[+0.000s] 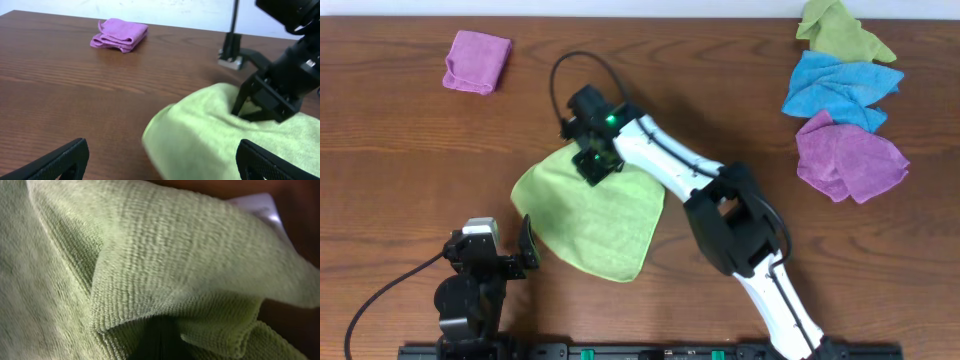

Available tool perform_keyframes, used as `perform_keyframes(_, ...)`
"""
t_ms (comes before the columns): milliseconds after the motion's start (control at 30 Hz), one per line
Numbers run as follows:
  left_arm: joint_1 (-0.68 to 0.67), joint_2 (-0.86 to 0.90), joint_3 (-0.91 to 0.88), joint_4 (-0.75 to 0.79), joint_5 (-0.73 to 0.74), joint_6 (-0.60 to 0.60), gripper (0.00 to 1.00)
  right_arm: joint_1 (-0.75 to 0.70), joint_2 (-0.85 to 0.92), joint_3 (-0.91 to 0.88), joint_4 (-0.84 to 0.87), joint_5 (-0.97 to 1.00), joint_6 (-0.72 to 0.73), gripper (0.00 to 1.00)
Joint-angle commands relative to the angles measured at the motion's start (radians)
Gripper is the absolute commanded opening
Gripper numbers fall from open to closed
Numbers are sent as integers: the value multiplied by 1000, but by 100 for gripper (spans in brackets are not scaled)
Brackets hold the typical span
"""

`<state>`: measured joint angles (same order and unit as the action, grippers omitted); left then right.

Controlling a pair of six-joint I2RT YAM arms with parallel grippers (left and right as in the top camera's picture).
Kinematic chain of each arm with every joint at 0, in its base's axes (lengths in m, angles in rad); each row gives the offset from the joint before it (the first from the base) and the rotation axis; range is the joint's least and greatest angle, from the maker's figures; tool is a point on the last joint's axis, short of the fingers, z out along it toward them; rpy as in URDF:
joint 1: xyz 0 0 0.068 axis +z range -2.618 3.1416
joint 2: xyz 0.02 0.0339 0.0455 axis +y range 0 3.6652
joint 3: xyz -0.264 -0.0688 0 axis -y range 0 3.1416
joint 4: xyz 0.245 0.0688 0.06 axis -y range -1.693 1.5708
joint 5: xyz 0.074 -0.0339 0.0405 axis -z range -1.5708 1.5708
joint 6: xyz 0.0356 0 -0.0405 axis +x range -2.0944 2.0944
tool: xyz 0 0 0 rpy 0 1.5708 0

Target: Fold the cloth

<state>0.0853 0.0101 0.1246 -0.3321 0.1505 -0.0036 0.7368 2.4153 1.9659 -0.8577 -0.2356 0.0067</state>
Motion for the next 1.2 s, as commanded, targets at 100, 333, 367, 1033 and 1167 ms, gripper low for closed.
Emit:
perform_keyframes(100,5,-6,-22,-6,3,-11,95,-51,23,47,-34,11,-23,2)
perform_keyframes(333,5,-6,-22,-6,3,-11,96,-160,-21,260,-245,-33,-19,45)
perform_keyframes(367,5,-6,-22,-6,3,-11,96,-175,-36,284,-279,-61,-19,47)
perform_keyframes(1033,5,-6,-22,-6,3,-11,95,-326,-557,-328,-233,-132,10,63)
perform_keyframes(1167,5,-6,-22,-6,3,-11,95,-316,-609,-502,-130,-172,49,63)
